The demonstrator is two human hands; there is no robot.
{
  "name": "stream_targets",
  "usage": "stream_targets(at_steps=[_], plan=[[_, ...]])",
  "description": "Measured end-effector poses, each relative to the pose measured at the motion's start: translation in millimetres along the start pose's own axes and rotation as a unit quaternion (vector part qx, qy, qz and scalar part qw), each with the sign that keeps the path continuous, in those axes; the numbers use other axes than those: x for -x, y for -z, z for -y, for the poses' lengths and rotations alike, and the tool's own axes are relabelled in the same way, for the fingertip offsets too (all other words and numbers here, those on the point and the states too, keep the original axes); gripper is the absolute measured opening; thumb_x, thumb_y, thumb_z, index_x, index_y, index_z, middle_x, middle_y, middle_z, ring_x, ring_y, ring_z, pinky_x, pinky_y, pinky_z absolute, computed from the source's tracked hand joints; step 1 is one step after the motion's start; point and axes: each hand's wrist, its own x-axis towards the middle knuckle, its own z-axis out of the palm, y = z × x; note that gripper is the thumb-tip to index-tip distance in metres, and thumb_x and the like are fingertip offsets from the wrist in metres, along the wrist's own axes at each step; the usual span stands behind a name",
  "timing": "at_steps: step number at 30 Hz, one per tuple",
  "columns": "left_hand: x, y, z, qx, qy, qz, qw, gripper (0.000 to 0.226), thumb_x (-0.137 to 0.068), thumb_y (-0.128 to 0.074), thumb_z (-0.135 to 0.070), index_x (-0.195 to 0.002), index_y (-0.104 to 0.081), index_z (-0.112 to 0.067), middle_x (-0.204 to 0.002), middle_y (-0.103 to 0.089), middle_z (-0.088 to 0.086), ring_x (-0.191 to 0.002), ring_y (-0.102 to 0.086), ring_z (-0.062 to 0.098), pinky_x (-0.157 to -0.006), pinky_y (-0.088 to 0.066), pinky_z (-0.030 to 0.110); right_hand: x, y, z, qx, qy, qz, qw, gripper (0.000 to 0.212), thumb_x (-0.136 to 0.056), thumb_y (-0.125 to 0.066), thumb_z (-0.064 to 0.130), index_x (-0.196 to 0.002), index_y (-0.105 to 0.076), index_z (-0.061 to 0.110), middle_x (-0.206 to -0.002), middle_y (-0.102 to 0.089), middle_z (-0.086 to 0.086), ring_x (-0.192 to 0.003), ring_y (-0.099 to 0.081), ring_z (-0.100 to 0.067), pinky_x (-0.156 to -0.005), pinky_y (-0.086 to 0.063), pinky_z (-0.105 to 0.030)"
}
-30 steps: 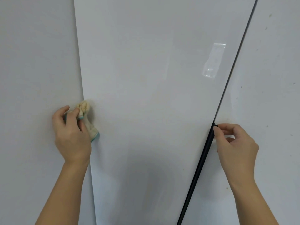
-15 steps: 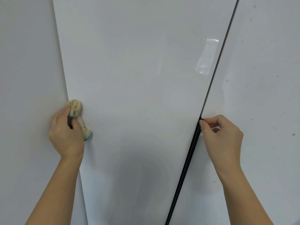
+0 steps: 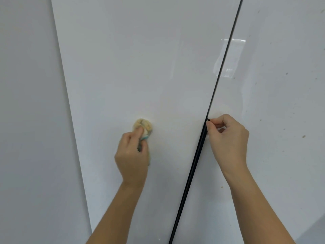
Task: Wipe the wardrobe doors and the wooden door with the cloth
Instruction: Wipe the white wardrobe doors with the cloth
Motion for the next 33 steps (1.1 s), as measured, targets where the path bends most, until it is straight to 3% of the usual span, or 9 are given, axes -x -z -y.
stream_targets(at_steps=[7, 12, 19, 23, 27, 33], plan=[[35.6, -32.3, -63.3, 0.046, -0.067, 0.056, 0.995, 0.035, -0.073, -0.067, 0.005, -0.102, -0.075, -0.012, -0.083, -0.066, -0.001, -0.068, -0.059, 0.019, -0.05, -0.049, 0.031, -2.2, -0.3, -2.2, 0.022, 0.017, -0.001, 1.0, 0.011, -0.087, -0.065, 0.018, -0.076, -0.064, 0.017, -0.07, -0.064, 0.01, -0.068, -0.057, -0.009, -0.059, -0.044, -0.016], [49.7, -45.4, -79.5, 0.043, -0.116, 0.064, 0.99, 0.028, -0.077, -0.07, 0.003, -0.101, -0.076, -0.012, -0.084, -0.068, -0.002, -0.066, -0.057, 0.016, -0.047, -0.047, 0.028, -4.6, -1.1, -4.7, 0.036, 0.015, -0.006, 0.999, 0.01, -0.087, -0.063, 0.015, -0.077, -0.064, 0.016, -0.069, -0.064, 0.01, -0.064, -0.058, -0.008, -0.061, -0.048, -0.023], [50.4, -40.9, -68.7, 0.025, -0.179, 0.084, 0.98, 0.026, -0.078, -0.068, 0.005, -0.097, -0.076, -0.012, -0.084, -0.067, -0.004, -0.066, -0.056, 0.016, -0.044, -0.044, 0.028, -4.2, -0.7, -3.9, 0.032, 0.017, -0.005, 0.999, 0.009, -0.087, -0.064, 0.016, -0.079, -0.065, 0.014, -0.07, -0.064, 0.009, -0.065, -0.058, -0.01, -0.064, -0.05, -0.027], [59.5, -36.8, -56.3, 0.014, -0.217, 0.104, 0.97, 0.019, -0.082, -0.07, 0.002, -0.094, -0.076, -0.011, -0.086, -0.069, -0.004, -0.067, -0.057, 0.015, -0.049, -0.042, 0.019, -5.4, -0.1, -3.2, 0.045, 0.016, -0.005, 0.999, 0.009, -0.087, -0.065, 0.016, -0.079, -0.065, 0.013, -0.071, -0.064, 0.01, -0.066, -0.058, -0.011, -0.065, -0.05, -0.028], [72.5, -32.1, -37.1, 0.001, -0.254, 0.134, 0.958, 0.017, -0.086, -0.067, 0.0, -0.093, -0.076, -0.012, -0.085, -0.068, -0.004, -0.068, -0.054, 0.015, -0.054, -0.043, 0.02, -5.6, 0.5, -1.9, 0.06, 0.01, -0.004, 0.998, 0.009, -0.087, -0.064, 0.017, -0.079, -0.065, 0.014, -0.07, -0.063, 0.01, -0.066, -0.058, -0.013, -0.065, -0.05, -0.03], [67.1, -25.4, -25.5, -0.035, -0.276, 0.165, 0.946, 0.026, -0.077, -0.068, 0.008, -0.069, -0.065, -0.016, -0.07, -0.054, -0.005, -0.063, -0.04, 0.015, -0.052, -0.031, 0.021, -2.7, -3.0, 1.1, 0.092, 0.012, -0.024, 0.995, 0.008, -0.088, -0.062, 0.018, -0.08, -0.063, 0.016, -0.069, -0.06, 0.011, -0.066, -0.058, -0.014, -0.066, -0.051, -0.035]])
